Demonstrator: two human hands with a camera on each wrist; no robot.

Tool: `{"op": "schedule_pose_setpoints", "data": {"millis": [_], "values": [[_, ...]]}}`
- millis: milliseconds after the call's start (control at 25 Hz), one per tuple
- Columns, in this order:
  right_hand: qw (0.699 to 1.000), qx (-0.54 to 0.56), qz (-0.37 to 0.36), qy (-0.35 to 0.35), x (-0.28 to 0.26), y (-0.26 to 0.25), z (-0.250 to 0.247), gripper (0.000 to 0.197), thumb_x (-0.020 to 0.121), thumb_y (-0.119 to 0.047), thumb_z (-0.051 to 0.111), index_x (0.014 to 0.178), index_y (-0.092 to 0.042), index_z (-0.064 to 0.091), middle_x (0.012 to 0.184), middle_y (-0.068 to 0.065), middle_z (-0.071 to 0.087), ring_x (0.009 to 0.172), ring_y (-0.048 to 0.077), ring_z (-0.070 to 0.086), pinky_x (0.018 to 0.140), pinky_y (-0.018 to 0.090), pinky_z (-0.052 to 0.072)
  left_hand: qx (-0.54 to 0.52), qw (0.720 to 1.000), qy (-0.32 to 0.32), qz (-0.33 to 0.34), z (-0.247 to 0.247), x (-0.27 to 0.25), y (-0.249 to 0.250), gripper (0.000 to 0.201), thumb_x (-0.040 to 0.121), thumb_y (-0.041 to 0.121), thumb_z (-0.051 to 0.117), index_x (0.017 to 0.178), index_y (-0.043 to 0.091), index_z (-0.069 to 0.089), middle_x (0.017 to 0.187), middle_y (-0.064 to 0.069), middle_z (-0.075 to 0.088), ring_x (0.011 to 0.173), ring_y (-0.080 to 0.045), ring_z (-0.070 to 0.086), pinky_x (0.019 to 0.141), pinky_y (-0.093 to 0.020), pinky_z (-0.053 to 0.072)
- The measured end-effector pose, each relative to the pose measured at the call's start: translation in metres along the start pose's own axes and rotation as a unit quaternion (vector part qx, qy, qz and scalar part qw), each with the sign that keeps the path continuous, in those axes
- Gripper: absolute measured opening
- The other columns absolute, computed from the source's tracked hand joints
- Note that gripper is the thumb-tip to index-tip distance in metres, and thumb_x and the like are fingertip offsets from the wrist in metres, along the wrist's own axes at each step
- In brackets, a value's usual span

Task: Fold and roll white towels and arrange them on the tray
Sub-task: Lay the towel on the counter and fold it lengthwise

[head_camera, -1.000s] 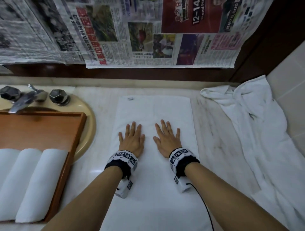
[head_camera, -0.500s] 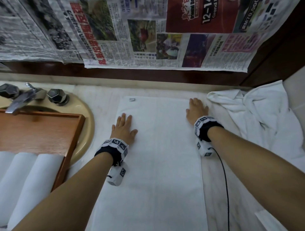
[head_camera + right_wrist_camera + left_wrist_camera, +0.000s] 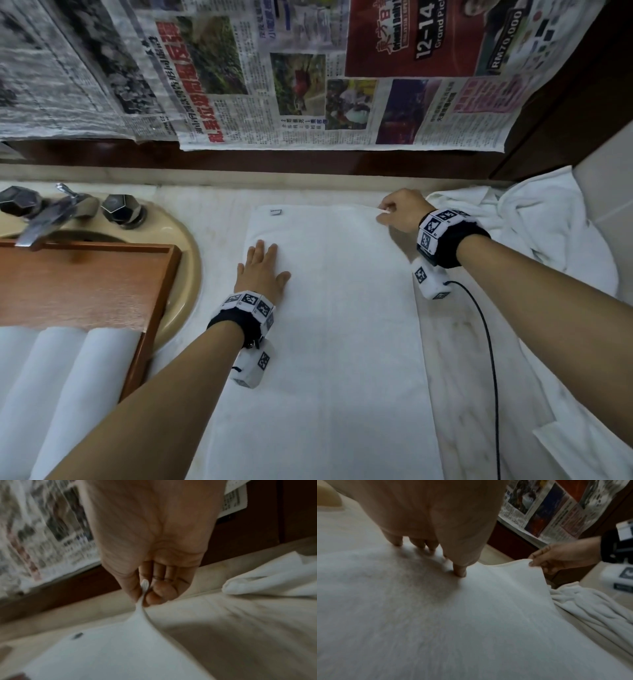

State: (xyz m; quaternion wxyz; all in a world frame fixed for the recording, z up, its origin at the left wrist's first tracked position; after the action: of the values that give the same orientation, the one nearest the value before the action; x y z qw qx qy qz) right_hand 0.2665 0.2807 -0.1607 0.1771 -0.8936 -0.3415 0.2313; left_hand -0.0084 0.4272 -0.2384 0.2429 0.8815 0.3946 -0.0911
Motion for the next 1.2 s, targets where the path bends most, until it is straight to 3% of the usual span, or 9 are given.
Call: {"op": "schedule_pose_setpoints", "data": {"millis": [80, 120, 200, 240, 400, 560, 840, 1040, 1200], "values": [[0.989, 0.139, 0.022, -0.051, -0.015, -0.029, 0.004, 0.018, 0.086, -0.009, 0.066, 0.101, -0.019, 0.066, 0.073, 0.007, 0.069, 0.057, 0.016, 0.063, 0.055, 0.024, 0.053, -0.089, 0.991, 0.091, 0.032, -0.019, -0.014, 0.027, 0.042, 0.092, 0.038, 0.061, 0.129, 0.018, 0.059, 0.142, -0.008, 0.048, 0.128, -0.025, 0.048, 0.103, -0.037, 0.042], [0.977, 0.201, 0.023, -0.073, -0.019, -0.045, 0.007, 0.019, 0.088, -0.005, 0.063, 0.100, -0.019, 0.066, 0.070, 0.009, 0.069, 0.055, 0.016, 0.064, 0.053, 0.023, 0.054, -0.153, 0.980, 0.112, 0.058, -0.025, -0.024, 0.046, 0.030, 0.089, 0.043, 0.065, 0.104, 0.018, 0.072, 0.112, -0.005, 0.067, 0.104, -0.022, 0.063, 0.088, -0.033, 0.050], [0.957, 0.276, 0.013, -0.092, -0.022, -0.072, 0.009, 0.018, 0.092, 0.001, 0.055, 0.098, -0.010, 0.068, 0.071, 0.014, 0.069, 0.057, 0.016, 0.069, 0.056, 0.023, 0.058, -0.233, 0.967, 0.038, 0.101, -0.019, -0.043, 0.085, 0.054, 0.085, 0.060, 0.061, 0.062, 0.012, 0.068, 0.059, -0.007, 0.063, 0.057, -0.015, 0.057, 0.064, -0.029, 0.050], [0.949, 0.299, 0.014, -0.094, -0.022, -0.082, 0.009, 0.017, 0.094, 0.003, 0.053, 0.099, -0.004, 0.068, 0.073, 0.017, 0.069, 0.059, 0.017, 0.071, 0.059, 0.024, 0.059, -0.244, 0.964, -0.025, 0.102, -0.010, -0.053, 0.099, 0.063, 0.082, 0.065, 0.060, 0.060, 0.006, 0.067, 0.055, -0.013, 0.061, 0.049, -0.014, 0.051, 0.058, -0.029, 0.049], [0.932, 0.352, 0.042, -0.081, -0.022, -0.098, 0.002, 0.016, 0.094, 0.002, 0.053, 0.098, 0.004, 0.068, 0.078, 0.023, 0.069, 0.064, 0.021, 0.072, 0.068, 0.029, 0.061, -0.276, 0.944, -0.154, 0.096, 0.009, -0.067, 0.108, 0.025, 0.085, 0.028, 0.072, 0.080, 0.003, 0.074, 0.070, -0.009, 0.072, 0.051, -0.011, 0.064, 0.063, -0.031, 0.060], [0.946, 0.311, 0.064, -0.061, -0.026, -0.095, -0.002, 0.018, 0.086, -0.004, 0.060, 0.099, 0.005, 0.068, 0.087, 0.020, 0.071, 0.068, 0.024, 0.070, 0.072, 0.035, 0.061, -0.369, 0.909, -0.193, 0.029, -0.013, -0.069, 0.088, 0.037, 0.078, 0.031, 0.080, 0.082, -0.005, 0.071, 0.069, -0.011, 0.073, 0.058, -0.016, 0.070, 0.067, -0.027, 0.059], [0.993, 0.105, -0.050, 0.015, -0.014, -0.137, 0.006, 0.012, 0.087, -0.020, 0.063, 0.088, -0.012, 0.073, 0.082, 0.005, 0.065, 0.075, 0.017, 0.058, 0.064, 0.025, 0.047, -0.505, 0.842, -0.186, -0.033, -0.066, -0.070, 0.046, 0.032, 0.091, 0.028, 0.067, 0.070, 0.006, 0.056, 0.062, -0.007, 0.067, 0.056, -0.016, 0.065, 0.066, -0.024, 0.059], [0.996, 0.040, -0.085, -0.003, 0.006, -0.176, 0.045, 0.018, 0.086, -0.028, 0.061, 0.087, -0.014, 0.072, 0.092, 0.005, 0.066, 0.093, 0.024, 0.062, 0.084, 0.033, 0.050, -0.490, 0.858, -0.101, -0.121, -0.054, -0.064, -0.018, 0.045, 0.086, 0.035, 0.073, 0.058, 0.015, 0.044, 0.051, -0.002, 0.045, 0.043, -0.014, 0.042, 0.050, -0.023, 0.045], [0.996, 0.031, -0.077, 0.016, 0.020, -0.188, 0.083, 0.020, 0.087, -0.030, 0.060, 0.084, -0.011, 0.066, 0.085, 0.004, 0.061, 0.089, 0.032, 0.062, 0.081, 0.036, 0.049, -0.436, 0.881, -0.021, -0.184, -0.027, -0.055, -0.059, 0.047, 0.085, 0.040, 0.071, 0.058, 0.015, 0.042, 0.055, -0.006, 0.042, 0.050, -0.019, 0.043, 0.056, -0.030, 0.046]]}}
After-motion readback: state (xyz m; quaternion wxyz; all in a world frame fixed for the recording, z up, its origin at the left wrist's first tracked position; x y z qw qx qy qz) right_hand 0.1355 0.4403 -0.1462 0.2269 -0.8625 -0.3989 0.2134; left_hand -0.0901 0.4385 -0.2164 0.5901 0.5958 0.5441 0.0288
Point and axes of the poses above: each hand's wrist, its own x-axis towards the middle knuckle, its own z-axis out of the palm, y = z × x, the point moved 5 cm from there along x, towards the middle knuckle
